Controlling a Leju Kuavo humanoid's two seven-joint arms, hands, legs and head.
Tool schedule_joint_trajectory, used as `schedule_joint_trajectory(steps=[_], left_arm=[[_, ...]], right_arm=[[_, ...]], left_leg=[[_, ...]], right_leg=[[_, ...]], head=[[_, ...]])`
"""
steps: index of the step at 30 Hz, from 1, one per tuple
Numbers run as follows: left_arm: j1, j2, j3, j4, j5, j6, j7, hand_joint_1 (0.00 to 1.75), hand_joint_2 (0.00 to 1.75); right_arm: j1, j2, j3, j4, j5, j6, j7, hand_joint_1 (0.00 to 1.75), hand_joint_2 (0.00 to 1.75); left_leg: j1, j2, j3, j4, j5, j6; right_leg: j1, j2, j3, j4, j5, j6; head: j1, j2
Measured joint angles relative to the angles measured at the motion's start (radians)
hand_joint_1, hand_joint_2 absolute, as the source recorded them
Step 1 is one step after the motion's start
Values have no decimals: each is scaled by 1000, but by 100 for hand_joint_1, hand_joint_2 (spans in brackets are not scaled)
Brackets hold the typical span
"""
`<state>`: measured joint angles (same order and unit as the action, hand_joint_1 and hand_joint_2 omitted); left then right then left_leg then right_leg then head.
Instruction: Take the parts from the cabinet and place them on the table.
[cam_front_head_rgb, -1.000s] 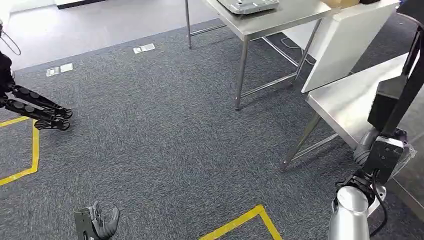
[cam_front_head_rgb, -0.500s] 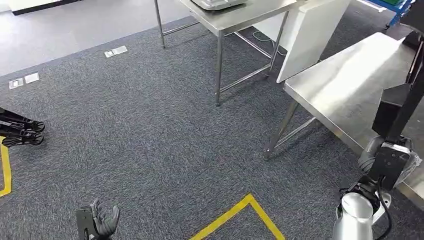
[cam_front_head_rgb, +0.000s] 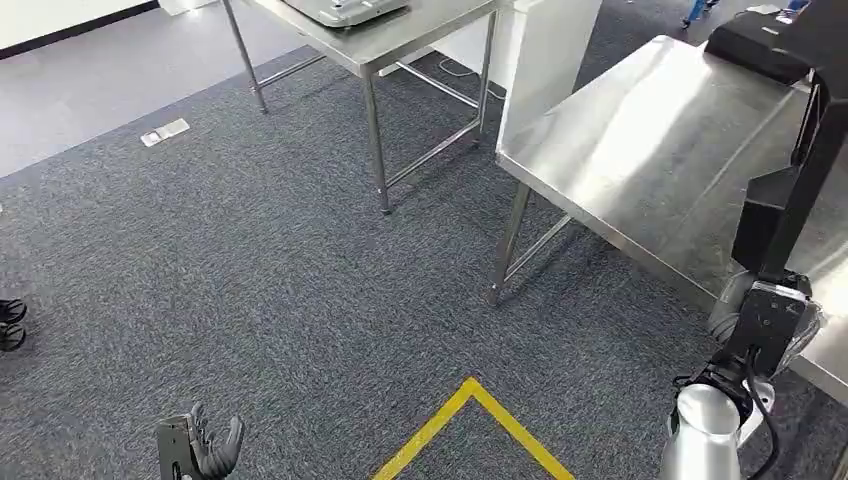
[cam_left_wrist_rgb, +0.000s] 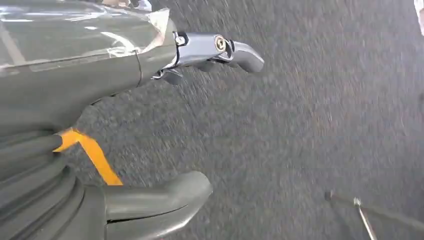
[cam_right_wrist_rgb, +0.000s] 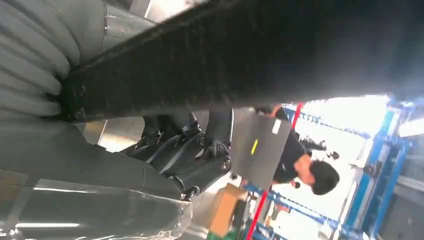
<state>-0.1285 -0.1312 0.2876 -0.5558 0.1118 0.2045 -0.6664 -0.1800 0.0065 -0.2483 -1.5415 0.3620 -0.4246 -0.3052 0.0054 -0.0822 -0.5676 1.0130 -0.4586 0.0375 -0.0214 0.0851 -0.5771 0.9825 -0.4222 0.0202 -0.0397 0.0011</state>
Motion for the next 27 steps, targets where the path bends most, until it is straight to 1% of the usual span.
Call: schedule_joint_trajectory(steps=[1,2,3,4,5,6,7,8,9,10,11,12,13,14,15,16,17,19,20,21,22,23,24,25,26,27], left_arm=[[1,1,0,0,-3,0,0,0,175],[1,0,0,0,-8,0,-1,0,175],[0,0,0,0,-8,0,-1,0,175],[0,-2,0,-1,-10,0,-2,0,175],[-1,-5,0,-1,-11,-1,-2,0,175],[-2,-3,0,-1,-12,-1,-2,0,175],[-1,-3,0,-1,-13,-1,-2,0,175],[1,-3,0,-1,-13,-1,-2,0,175],[3,-4,0,-1,-15,-1,-2,0,175],[4,-4,0,-1,-16,-1,-2,0,175],[5,-4,0,-1,-16,-1,-1,0,175],[5,-5,0,-1,-16,-1,-1,0,175],[5,-5,0,-1,-17,-1,-1,0,175],[5,-6,0,-1,-18,-3,-2,0,175],[5,-6,0,-1,-20,-3,-2,0,175],[5,-6,0,-1,-21,-3,-2,0,175],[5,-5,0,-1,-26,-3,-3,0,175],[4,-7,-1,-1,-30,-4,-3,0,175],[2,-8,-1,-3,-31,-6,-3,0,175],[-1,-7,-1,-3,-32,-7,-3,0,175],[0,-7,-1,-3,-34,-10,-3,0,175],[3,-7,-1,-3,-39,-15,-3,0,175],[4,-7,-1,-3,-40,-16,-3,0,175],[5,-7,-1,-3,-40,-16,-3,0,175],[6,-7,-1,-3,-42,-18,-3,0,175],[6,-7,0,-3,-44,-18,-3,0,175]], right_arm=[[-2,1,0,0,1,0,0,175,175],[-1,2,-1,-1,3,1,0,175,175],[1,3,-1,-1,5,2,2,175,175],[4,3,-1,-2,9,2,3,175,175],[6,4,-2,-4,13,2,4,175,175],[6,3,-3,-6,16,2,4,175,175],[4,3,-4,-6,16,2,4,175,175],[2,4,-3,-6,16,2,4,175,175],[6,5,-3,-6,16,2,5,175,175],[9,6,-4,-6,16,2,5,175,175],[11,6,-4,-6,16,2,6,175,175],[13,6,-4,-6,16,2,6,175,175],[12,6,-4,-6,16,2,6,175,175],[12,6,-5,-9,17,2,6,175,175],[12,7,-5,-13,18,2,6,175,175],[10,8,-5,-16,19,2,7,175,175],[14,10,-6,-21,22,2,7,175,175],[17,10,-11,-23,26,2,9,175,175],[19,10,-15,-27,27,2,9,175,175],[21,11,-17,-34,29,1,9,175,175],[19,12,-19,-37,31,1,9,175,175],[19,14,-19,-37,35,1,9,175,175],[21,16,-19,-38,36,1,10,175,175],[24,18,-20,-38,37,1,12,175,175],[27,19,-23,-38,39,1,15,175,175],[30,20,-25,-39,43,1,16,175,175]], left_leg=[[2,4,4,-13,-2,-2],[-4,18,3,-9,-1,-1],[-7,24,1,-8,-1,1],[-8,36,1,-12,3,6],[2,52,4,-27,13,18],[0,59,6,-31,16,23],[-1,69,5,-32,18,27],[-3,79,3,-32,18,28],[-5,95,0,-31,17,28],[-5,106,-2,-31,17,28],[-5,117,-2,-31,17,28],[-5,130,-2,-31,17,27],[-5,139,-1,-30,16,26],[-5,150,1,-29,15,23],[-9,157,2,-27,12,18],[-17,167,-1,-23,7,11],[-17,173,0,-23,8,8],[-14,190,3,-24,10,-2],[-12,188,1,-21,3,-10],[-6,140,-4,-3,-13,-20],[-3,106,-25,49,-51,-24],[-1,91,-58,124,-93,-27],[-1,88,-97,205,-129,-29],[-1,86,-131,271,-150,-30],[-1,85,-144,292,-146,-29],[-1,84,-132,264,-117,-26]], right_leg=[[9,8,-4,4,2,4],[4,17,-11,2,6,10],[-1,27,-14,0,8,15],[-3,38,-16,-5,13,23],[-3,25,-27,3,9,26],[3,-29,-41,30,-8,24],[3,-56,-69,85,-38,18],[2,-67,-100,154,-69,15],[1,-72,-150,262,-109,14],[1,-73,-176,319,-124,18],[0,-74,-177,325,-121,25],[-1,-77,-147,277,-100,35],[-1,-85,-100,195,-70,45],[-1,-107,-38,83,-34,52],[1,-153,6,6,-20,51],[6,-149,13,-3,-18,38],[6,-135,8,-1,-15,28],[10,-116,1,1,-13,20],[1,-106,5,-4,-6,10],[-2,-97,4,-5,-5,6],[-4,-90,4,-4,-4,2],[-4,-81,3,-4,-4,-1],[-2,-71,2,-4,-2,-4],[0,-60,0,-3,-2,-4],[0,-48,0,-3,-1,-4],[1,-37,0,-3,0,-7]], head=[[3,0],[1,0],[1,0],[0,0],[0,0],[5,0],[15,0],[18,0],[17,0],[19,0],[19,0],[19,0],[20,0],[21,0],[23,0],[24,0],[19,0],[19,0],[20,0],[15,0],[11,0],[7,0],[6,0],[5,0],[5,0],[5,0]])
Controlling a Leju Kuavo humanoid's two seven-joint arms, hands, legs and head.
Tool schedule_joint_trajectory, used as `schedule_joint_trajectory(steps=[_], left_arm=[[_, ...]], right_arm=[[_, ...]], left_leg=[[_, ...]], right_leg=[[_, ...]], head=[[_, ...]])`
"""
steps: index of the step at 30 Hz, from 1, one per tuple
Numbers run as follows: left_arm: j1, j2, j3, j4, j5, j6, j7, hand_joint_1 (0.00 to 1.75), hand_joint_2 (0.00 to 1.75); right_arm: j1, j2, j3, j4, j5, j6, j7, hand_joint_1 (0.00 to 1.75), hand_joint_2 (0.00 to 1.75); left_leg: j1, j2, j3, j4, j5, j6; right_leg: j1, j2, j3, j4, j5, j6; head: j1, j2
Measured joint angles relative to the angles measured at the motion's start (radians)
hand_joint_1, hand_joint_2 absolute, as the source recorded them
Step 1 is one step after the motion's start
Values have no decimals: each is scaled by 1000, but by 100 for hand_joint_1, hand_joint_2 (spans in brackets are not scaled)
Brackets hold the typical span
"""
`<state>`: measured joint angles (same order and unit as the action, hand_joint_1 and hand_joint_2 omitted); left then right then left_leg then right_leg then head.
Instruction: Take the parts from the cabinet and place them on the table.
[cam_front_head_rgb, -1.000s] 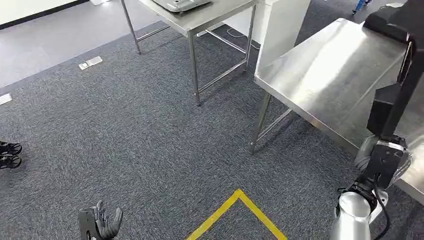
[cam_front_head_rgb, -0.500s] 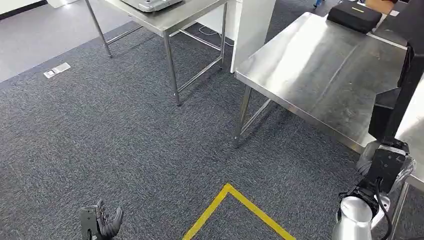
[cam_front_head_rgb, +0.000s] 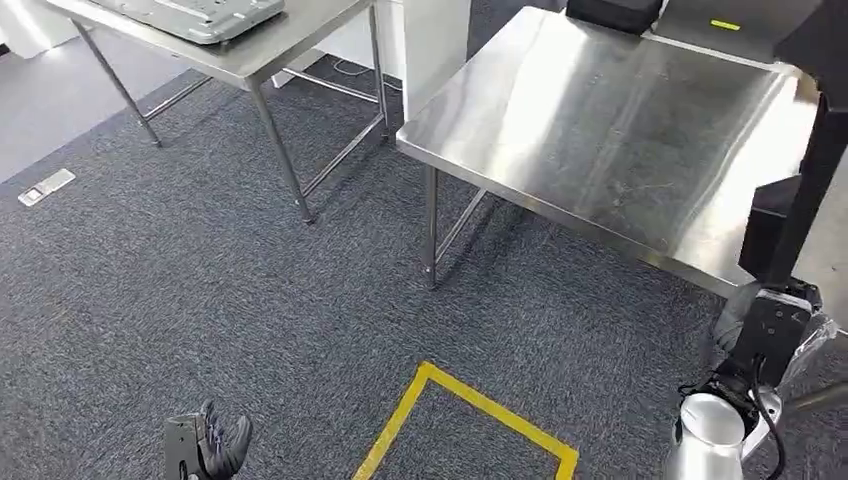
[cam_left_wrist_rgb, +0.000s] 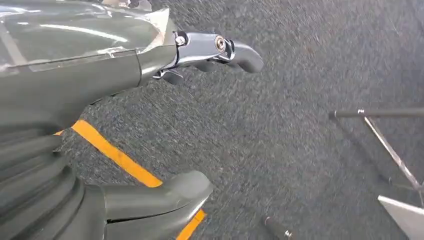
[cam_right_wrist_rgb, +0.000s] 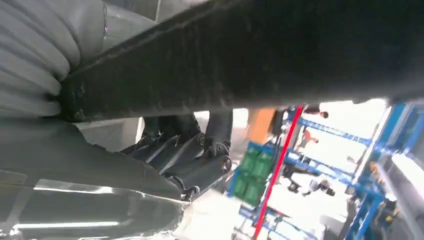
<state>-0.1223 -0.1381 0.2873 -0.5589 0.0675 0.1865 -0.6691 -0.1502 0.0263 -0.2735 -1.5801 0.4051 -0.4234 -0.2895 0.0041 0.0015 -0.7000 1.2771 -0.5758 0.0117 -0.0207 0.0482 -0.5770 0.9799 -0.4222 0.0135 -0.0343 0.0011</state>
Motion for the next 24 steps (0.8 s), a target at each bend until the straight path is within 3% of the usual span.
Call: schedule_joint_trajectory(steps=[1,2,3,4,6,8,9,10,11,13,14,15,16,18,19,21,23,24], left_arm=[[0,0,0,0,-3,0,0,0,175],[0,0,0,0,-5,0,0,0,175],[-1,2,1,0,-5,0,0,0,175],[0,3,1,0,-6,0,0,0,175],[1,3,0,-2,-8,0,1,0,175],[-1,0,1,-7,-11,0,2,0,175],[-2,0,2,-10,-13,0,2,0,175],[-1,0,3,-12,-13,0,2,0,175],[1,1,4,-13,-15,0,3,0,175],[4,0,5,-13,-15,0,3,0,175],[5,0,5,-13,-15,0,3,0,175],[6,0,5,-13,-15,0,3,0,175],[5,0,5,-13,-15,0,3,0,175],[5,-2,5,-13,-15,0,3,0,175],[5,-1,5,-14,-15,0,3,0,175],[4,0,5,-14,-15,0,3,0,175],[3,-2,5,-14,-15,0,3,0,175],[2,-1,5,-16,-15,0,3,0,175]], right_arm=[[1,1,-1,0,4,0,0,175,175],[0,2,-2,-1,8,0,0,175,175],[0,3,-3,-1,10,0,0,175,175],[-1,4,-3,-1,10,0,0,175,175],[-5,5,-4,-1,10,0,1,175,175],[-5,5,-4,-1,12,0,2,175,175],[-4,3,-4,-2,14,0,2,175,175],[-10,1,-4,-3,14,0,2,175,175],[-17,1,-3,-4,15,0,2,175,175],[-15,1,-3,-4,16,0,2,175,175],[-14,1,-3,-3,16,0,3,175,175],[-13,1,-4,-3,16,0,3,175,175],[-14,1,-4,-4,16,0,3,175,175],[-17,-1,-4,-5,16,0,3,175,175],[-19,-1,-4,-5,17,0,3,175,175],[-18,-2,-4,-6,17,1,3,175,175],[-17,-2,-5,-6,16,1,3,175,175],[-17,-2,-4,-8,17,1,3,175,175]], left_leg=[[0,-4,31,-63,41,4],[0,-15,81,-162,92,10],[0,-45,122,-241,125,17],[3,-81,140,-276,115,23],[-4,-58,136,-277,118,24],[-3,-36,139,-286,126,37],[3,-23,143,-297,134,43],[2,-17,143,-300,136,50],[0,-4,141,-300,137,52],[-1,21,136,-299,137,52],[-1,30,135,-298,137,52],[-1,41,135,-298,136,51],[-1,52,136,-298,136,50],[0,71,138,-294,132,44],[-10,79,137,-289,127,36],[-12,93,137,-286,125,26],[-10,112,141,-288,124,18],[-4,103,138,-282,115,9]], right_leg=[[0,12,1,0,0,0],[0,25,2,1,1,1],[0,35,3,1,2,2],[8,42,-1,4,3,6],[1,59,-10,4,9,15],[0,80,-16,-4,16,32],[-1,38,-29,15,6,30],[2,-4,-48,52,-19,28],[2,-25,-82,122,-53,26],[-2,-37,-166,303,-118,27],[-3,-37,-177,330,-122,34],[-5,-39,-164,309,-111,43],[-6,-44,-127,247,-85,54],[-7,-79,-21,56,-24,71],[-2,-120,5,4,-21,62],[0,-93,4,7,-13,38],[2,-73,0,6,-9,25],[-9,-62,2,2,-4,17]], head=[[0,0],[0,0],[-2,0],[0,0],[0,0],[0,0],[0,0],[10,0],[17,0],[18,0],[20,0],[20,0],[20,0],[20,0],[23,0],[18,0],[18,0],[18,0]])
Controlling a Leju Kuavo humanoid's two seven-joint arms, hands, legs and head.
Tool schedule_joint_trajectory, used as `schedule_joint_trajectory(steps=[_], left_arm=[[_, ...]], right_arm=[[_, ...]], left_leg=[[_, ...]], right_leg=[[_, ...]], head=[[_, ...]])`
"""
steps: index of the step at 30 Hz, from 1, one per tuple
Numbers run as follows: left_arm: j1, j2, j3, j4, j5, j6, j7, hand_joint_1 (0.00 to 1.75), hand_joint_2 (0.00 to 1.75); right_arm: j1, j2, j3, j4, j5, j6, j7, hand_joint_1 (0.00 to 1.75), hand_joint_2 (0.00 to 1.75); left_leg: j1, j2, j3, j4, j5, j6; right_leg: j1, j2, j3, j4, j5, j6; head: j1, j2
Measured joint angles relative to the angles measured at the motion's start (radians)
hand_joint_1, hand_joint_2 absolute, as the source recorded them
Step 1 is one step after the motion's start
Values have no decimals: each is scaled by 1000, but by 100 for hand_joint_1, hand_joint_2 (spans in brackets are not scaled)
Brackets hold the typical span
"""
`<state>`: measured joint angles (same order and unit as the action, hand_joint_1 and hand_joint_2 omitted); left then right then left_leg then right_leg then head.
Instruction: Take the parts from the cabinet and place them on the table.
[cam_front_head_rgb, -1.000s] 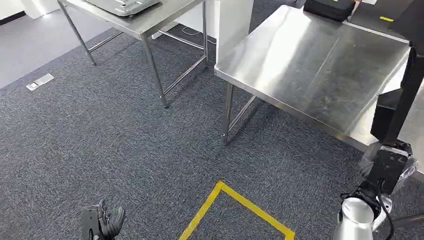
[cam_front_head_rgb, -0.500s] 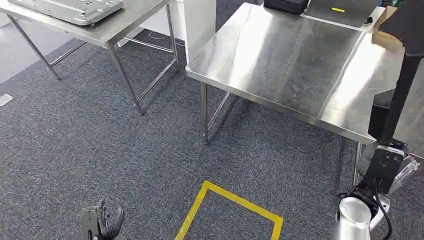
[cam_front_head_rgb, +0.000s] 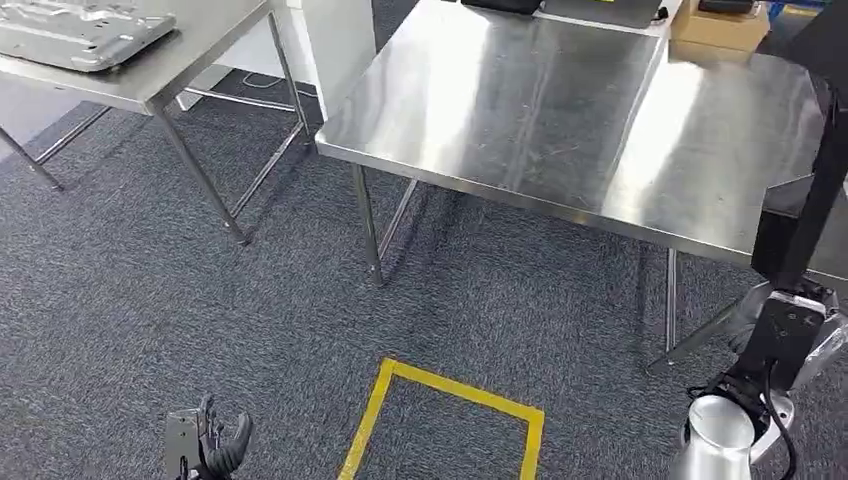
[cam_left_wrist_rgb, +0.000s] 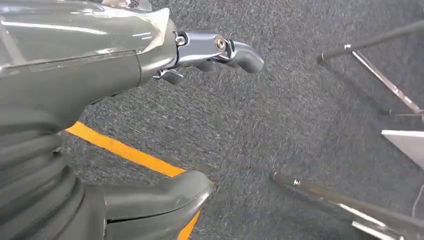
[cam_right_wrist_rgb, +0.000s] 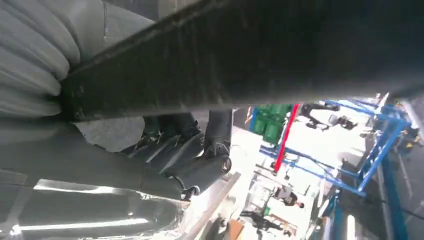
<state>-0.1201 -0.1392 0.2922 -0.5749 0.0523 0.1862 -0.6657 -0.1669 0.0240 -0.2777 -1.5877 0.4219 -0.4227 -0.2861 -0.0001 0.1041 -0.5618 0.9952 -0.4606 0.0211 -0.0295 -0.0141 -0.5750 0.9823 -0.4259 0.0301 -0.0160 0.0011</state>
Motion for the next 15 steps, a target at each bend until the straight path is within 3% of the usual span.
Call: schedule_joint_trajectory(steps=[1,2,4,5,6,7,8,9,10,11,13,14,15], left_arm=[[-1,1,0,-2,0,0,0,0,175],[1,1,0,-3,0,0,0,0,175],[5,1,-1,-3,0,0,0,0,175],[6,1,0,-3,-2,1,2,0,175],[8,1,0,-3,-2,2,3,0,175],[9,1,0,-3,-3,2,5,0,175],[9,1,0,-4,-4,2,6,0,175],[9,1,0,-6,-5,2,7,0,175],[9,2,0,-7,-5,2,7,0,175],[10,2,0,-7,-6,2,8,0,175],[10,2,0,-8,-7,3,9,0,175],[10,1,0,-10,-6,3,9,0,175],[9,-3,0,-13,-6,3,9,0,175]], right_arm=[[-1,0,0,-2,0,0,0,175,175],[-1,0,0,-2,0,0,0,175,175],[-1,2,1,-2,0,0,0,175,175],[0,3,0,-1,0,0,0,175,175],[0,3,0,-1,2,0,0,175,175],[-1,3,0,-1,4,0,0,175,175],[-2,3,0,-1,6,0,1,175,175],[-4,3,0,-2,7,0,1,175,175],[-8,3,1,-1,8,0,1,175,175],[-14,3,1,-1,9,0,1,175,175],[-18,4,2,-1,10,0,2,175,175],[-17,4,1,-1,10,0,2,175,175],[-17,4,1,-1,11,0,2,175,175]], left_leg=[[4,-47,-10,32,-27,-7],[6,-79,-38,99,-71,-10],[8,-99,-113,254,-141,-16],[8,-100,-141,307,-153,-15],[8,-102,-143,304,-137,-13],[8,-104,-124,260,-101,-8],[8,-110,-85,181,-55,-2],[8,-133,-38,89,-10,6],[9,-181,-5,22,6,15],[10,-183,3,4,0,15],[2,-164,-2,9,1,16],[0,-154,-2,7,3,19],[10,-138,2,-6,13,30]], right_leg=[[-1,9,-1,0,0,-2],[0,15,-2,0,2,-10],[3,34,-5,1,3,-13],[5,46,-7,1,5,-16],[6,57,-7,1,5,-16],[7,69,-6,2,5,-15],[8,81,-5,2,6,-15],[10,92,-3,2,6,-15],[8,99,-3,2,7,-12],[18,110,-8,6,9,-9],[8,127,-18,4,15,2],[6,138,-19,-1,20,9],[8,133,-28,4,18,12]], head=[[-7,0],[-11,0],[-16,0],[-17,0],[-16,0],[-18,0],[-19,0],[-19,0],[-19,0],[-16,0],[-19,0],[-19,0],[-19,0]])
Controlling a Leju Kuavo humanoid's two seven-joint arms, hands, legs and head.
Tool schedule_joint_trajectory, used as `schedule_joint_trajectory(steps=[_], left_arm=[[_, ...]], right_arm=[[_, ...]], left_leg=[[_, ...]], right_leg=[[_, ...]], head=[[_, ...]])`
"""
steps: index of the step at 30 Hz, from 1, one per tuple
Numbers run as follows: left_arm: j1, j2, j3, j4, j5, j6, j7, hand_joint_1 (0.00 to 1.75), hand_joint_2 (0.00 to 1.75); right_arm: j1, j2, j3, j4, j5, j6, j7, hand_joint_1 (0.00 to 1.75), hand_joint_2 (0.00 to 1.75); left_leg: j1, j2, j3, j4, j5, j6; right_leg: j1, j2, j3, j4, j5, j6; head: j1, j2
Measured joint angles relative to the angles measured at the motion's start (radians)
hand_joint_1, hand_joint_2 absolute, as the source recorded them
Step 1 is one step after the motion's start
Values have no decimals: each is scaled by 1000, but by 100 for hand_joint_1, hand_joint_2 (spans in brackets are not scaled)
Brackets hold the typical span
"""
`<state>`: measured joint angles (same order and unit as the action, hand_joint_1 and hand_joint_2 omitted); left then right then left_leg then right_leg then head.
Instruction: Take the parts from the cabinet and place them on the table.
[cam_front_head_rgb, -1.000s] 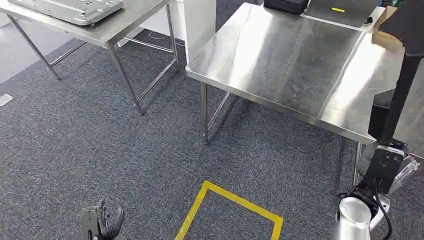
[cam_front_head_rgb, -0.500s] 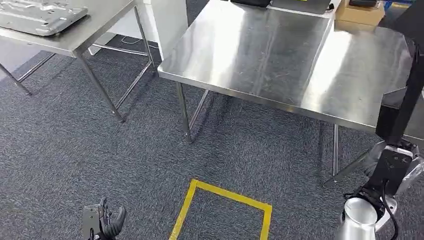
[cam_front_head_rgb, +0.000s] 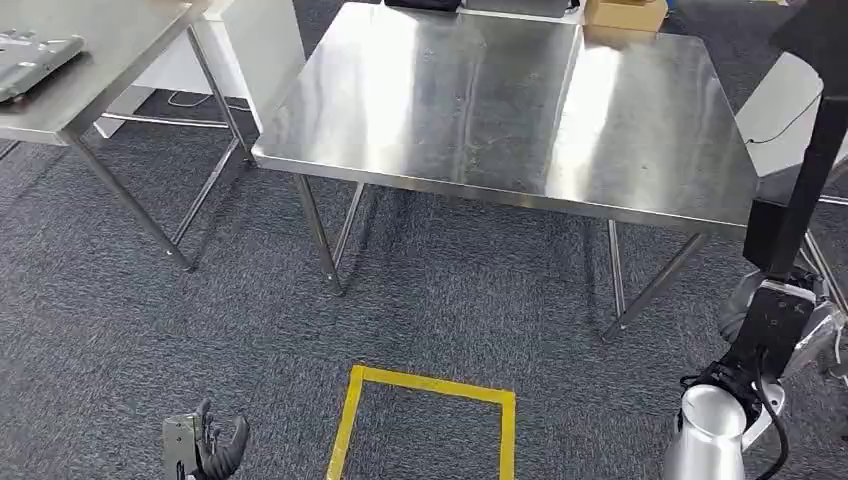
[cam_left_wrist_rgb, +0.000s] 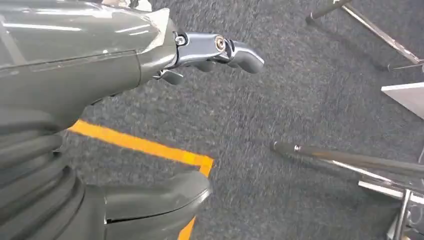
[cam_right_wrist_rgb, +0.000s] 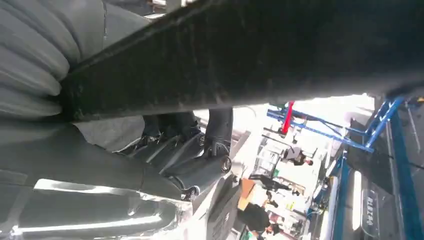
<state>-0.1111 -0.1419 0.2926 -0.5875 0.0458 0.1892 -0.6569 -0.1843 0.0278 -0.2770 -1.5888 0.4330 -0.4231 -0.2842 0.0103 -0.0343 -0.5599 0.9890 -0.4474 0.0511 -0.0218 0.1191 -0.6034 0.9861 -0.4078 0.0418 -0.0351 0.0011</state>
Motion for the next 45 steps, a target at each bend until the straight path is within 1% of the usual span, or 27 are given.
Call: schedule_joint_trajectory(steps=[1,2,4,5,6,7,8,9,10,11,12,13,15,17,18,19,20,21,22,23,25,26,28,29,35,44,45], left_arm=[[-1,1,1,-2,0,1,0,0,175],[-1,1,2,-2,-1,2,0,0,175],[4,-1,3,-2,-4,2,0,0,175],[7,-1,3,-2,-4,2,0,0,175],[9,-1,3,-2,-4,2,0,0,175],[9,-1,4,-2,-4,2,0,0,175],[8,-2,4,-2,-5,2,0,0,175],[7,-3,4,-2,-6,2,0,0,175],[6,-3,4,-2,-6,2,0,0,175],[6,-2,4,-3,-6,2,0,0,175],[5,-2,4,-3,-6,2,0,0,175],[2,-2,4,-3,-7,2,-1,0,175],[1,-2,5,-3,-9,3,-2,0,175],[-2,-1,5,-3,-14,7,-3,0,175],[0,-1,4,-3,-15,8,-3,0,175],[3,0,4,-3,-16,9,-3,0,175],[4,0,4,-3,-16,10,-3,0,175],[6,0,4,-3,-16,11,-3,0,175],[7,0,4,-3,-16,11,-3,0,175],[7,1,4,-3,-16,11,-3,0,175],[4,2,4,-3,-16,11,-3,0,175],[3,4,4,-3,-16,11,-3,0,175],[3,3,3,-3,-16,11,-3,0,175],[3,2,4,-3,-16,11,-3,0,175],[3,4,5,-3,-16,11,-3,0,175],[7,9,4,-3,-36,-55,10,0,175],[7,13,4,-3,-37,-62,13,0,175]], right_arm=[[-1,0,0,0,2,-1,0,175,175],[-7,0,0,0,3,-1,0,175,175],[-10,2,1,0,5,-1,0,175,175],[-9,3,1,2,8,-1,3,175,175],[-9,3,0,3,10,-1,5,175,175],[-9,4,0,3,11,-1,5,175,175],[-10,4,0,3,15,-1,5,175,175],[-13,4,0,3,16,-1,5,175,175],[-15,4,0,3,18,-2,5,175,175],[-22,5,0,4,30,-8,5,175,175],[-21,5,0,5,59,-24,8,175,175],[-21,3,-1,6,86,-33,19,175,175],[-27,-3,-1,12,119,-20,54,175,175],[-33,-11,0,19,136,-8,76,175,175],[-36,-13,0,23,140,-7,78,175,175],[-37,-13,2,27,143,-5,79,175,175],[-37,-13,2,31,143,-4,81,175,175],[-37,-14,1,35,143,-3,85,175,175],[-37,-15,2,37,143,-3,85,175,175],[-37,-16,2,39,144,-3,85,175,175],[-39,-17,2,41,144,-2,85,175,175],[-41,-18,2,42,144,-2,85,175,175],[-44,-21,2,44,144,-2,85,175,175],[-44,-21,1,46,144,-2,86,175,175],[-47,-25,1,50,145,-1,86,175,175],[-37,-61,1,58,228,48,112,175,175],[-36,-64,0,60,229,54,112,175,175]], left_leg=[[-1,9,2,-3,3,4],[-2,19,1,-4,4,8],[-5,44,-3,-4,4,9],[-5,55,-5,-3,4,9],[-5,68,-5,-3,3,8],[-5,79,-5,-3,3,7],[-4,90,-4,-2,2,6],[-4,100,-2,-2,0,3],[-7,108,0,2,-4,-3],[-18,110,-8,7,-9,-11],[-18,116,-5,7,-9,-14],[-18,123,-4,7,-7,-18],[-14,135,-3,7,-11,-27],[-5,63,-29,67,-60,-40],[-5,46,-63,140,-102,-43],[-5,40,-109,233,-144,-46],[-5,38,-148,306,-167,-46],[-5,37,-161,328,-163,-45],[-5,37,-153,305,-137,-40],[-6,36,-125,245,-95,-35],[-8,29,-34,63,-8,-17],[-12,24,-12,20,-11,-11],[-10,31,-16,14,-3,-24],[-13,31,-17,14,-4,-26],[-21,30,-20,15,0,-19],[-23,30,-21,17,-1,-14],[-27,31,-25,23,-6,-3]], right_leg=[[3,-49,-14,22,-13,-1],[3,-85,-41,79,-45,-6],[2,-106,-119,245,-110,-9],[1,-108,-148,306,-127,-6],[-1,-108,-155,323,-126,1],[-2,-111,-134,287,-109,11],[-3,-117,-90,210,-78,21],[-3,-137,-34,108,-44,30],[-3,-177,13,27,-24,33],[3,-186,29,9,-30,21],[2,-170,21,7,-26,9],[4,-166,18,9,-25,3],[2,-152,17,7,-21,-10],[-5,-145,16,6,-19,-19],[-4,-141,15,6,-18,-27],[-2,-136,13,6,-18,-28],[1,-131,12,6,-18,-28],[3,-126,13,7,-18,-28],[4,-122,14,7,-18,-28],[6,-118,16,7,-18,-28],[7,-111,20,7,-18,-28],[14,-109,18,9,-18,-27],[20,-107,10,16,-22,-32],[16,-107,10,15,-21,-32],[9,-108,11,8,-15,-23],[7,-108,10,7,-13,-20],[-2,-108,11,0,-7,-7]], head=[[3,0],[15,0],[17,0],[21,0],[23,0],[23,0],[23,0],[23,0],[24,0],[27,0],[18,0],[14,0],[16,0],[8,0],[6,0],[3,0],[2,0],[2,0],[2,0],[0,0],[-1,0],[1,0],[1,0],[1,0],[2,0],[2,0],[1,0]])
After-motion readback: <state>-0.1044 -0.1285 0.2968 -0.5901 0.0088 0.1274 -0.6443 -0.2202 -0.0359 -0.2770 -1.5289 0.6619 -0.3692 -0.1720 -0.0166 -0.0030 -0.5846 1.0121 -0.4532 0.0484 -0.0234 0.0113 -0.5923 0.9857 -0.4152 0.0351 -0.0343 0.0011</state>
